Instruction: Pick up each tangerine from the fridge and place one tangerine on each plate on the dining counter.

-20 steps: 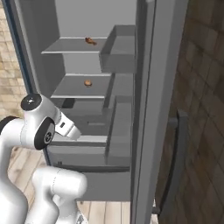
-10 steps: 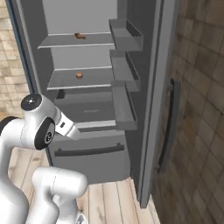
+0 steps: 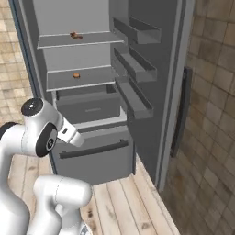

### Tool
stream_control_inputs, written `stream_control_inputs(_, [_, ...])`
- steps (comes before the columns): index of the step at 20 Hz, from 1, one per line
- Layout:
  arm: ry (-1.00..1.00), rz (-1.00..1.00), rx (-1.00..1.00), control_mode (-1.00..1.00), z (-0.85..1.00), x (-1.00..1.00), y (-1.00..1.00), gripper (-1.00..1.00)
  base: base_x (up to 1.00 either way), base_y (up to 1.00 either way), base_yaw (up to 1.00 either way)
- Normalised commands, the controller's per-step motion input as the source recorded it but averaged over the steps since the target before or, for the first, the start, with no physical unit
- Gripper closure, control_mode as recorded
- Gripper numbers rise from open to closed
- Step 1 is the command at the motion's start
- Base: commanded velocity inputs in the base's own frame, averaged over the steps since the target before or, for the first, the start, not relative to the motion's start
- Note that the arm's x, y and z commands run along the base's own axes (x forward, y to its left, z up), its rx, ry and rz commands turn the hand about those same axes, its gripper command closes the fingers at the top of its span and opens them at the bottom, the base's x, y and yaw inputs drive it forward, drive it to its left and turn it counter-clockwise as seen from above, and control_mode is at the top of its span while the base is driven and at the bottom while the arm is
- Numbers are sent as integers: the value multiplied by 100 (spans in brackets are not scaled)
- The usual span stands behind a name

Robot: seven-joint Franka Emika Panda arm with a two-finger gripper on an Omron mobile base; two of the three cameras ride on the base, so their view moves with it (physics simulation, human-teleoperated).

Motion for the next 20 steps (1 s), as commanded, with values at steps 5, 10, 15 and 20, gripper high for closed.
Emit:
stream_control_inputs(5, [0, 0, 0, 100, 0, 0, 0, 100, -58, 21, -40])
stream_control_inputs(10, [0, 0, 0, 100, 0, 0, 0, 100, -66, 10, -54])
stream_control_inputs(15, [0, 0, 0, 100, 0, 0, 0, 100, -77, 2, -64])
stream_control_inputs(20, [0, 0, 0, 100, 0, 0, 0, 100, -52, 0, -84])
